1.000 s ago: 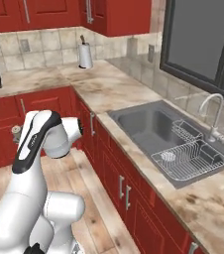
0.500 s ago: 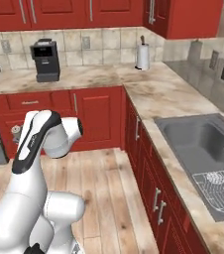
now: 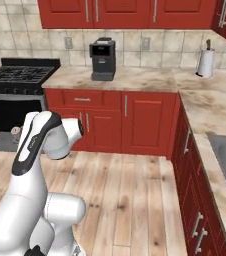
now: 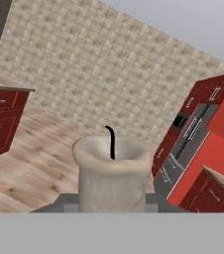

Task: Pick the candle and candle from the dining table and place them in the open cabinet. Close the cabinet after placing the objects.

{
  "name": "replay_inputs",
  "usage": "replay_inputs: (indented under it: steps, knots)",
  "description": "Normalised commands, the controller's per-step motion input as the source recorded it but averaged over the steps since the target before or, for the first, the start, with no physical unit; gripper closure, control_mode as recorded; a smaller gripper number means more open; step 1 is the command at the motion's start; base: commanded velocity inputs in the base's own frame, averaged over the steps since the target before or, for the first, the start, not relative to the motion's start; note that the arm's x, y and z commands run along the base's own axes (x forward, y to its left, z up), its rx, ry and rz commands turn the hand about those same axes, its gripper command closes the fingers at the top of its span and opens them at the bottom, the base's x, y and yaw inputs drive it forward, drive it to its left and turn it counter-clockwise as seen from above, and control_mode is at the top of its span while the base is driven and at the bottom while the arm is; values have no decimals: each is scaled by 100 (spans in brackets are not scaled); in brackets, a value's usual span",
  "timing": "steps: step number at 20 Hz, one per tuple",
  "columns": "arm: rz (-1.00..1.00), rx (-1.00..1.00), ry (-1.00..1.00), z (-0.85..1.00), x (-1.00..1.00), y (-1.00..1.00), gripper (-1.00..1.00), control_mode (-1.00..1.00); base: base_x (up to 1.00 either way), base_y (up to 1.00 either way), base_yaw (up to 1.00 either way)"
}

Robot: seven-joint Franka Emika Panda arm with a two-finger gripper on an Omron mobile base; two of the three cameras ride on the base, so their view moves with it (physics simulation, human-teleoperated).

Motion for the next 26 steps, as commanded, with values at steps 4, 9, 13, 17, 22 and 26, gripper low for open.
replay_inputs:
  steps: [4, 9, 13, 17, 22, 26]
  knots:
    - [0, 0, 0, 0, 0, 0, 100, 100, 14, 42, 44]
    - [0, 0, 0, 0, 0, 0, 100, 100, 42, 40, 36]
    - [0, 0, 0, 0, 0, 0, 100, 100, 61, 45, 29]
    - [0, 0, 0, 0, 0, 0, 100, 100, 68, 51, 26]
    - [0, 0, 0, 0, 0, 0, 100, 100, 70, 59, 23]
    - [0, 0, 0, 0, 0, 0, 100, 100, 70, 74, 18]
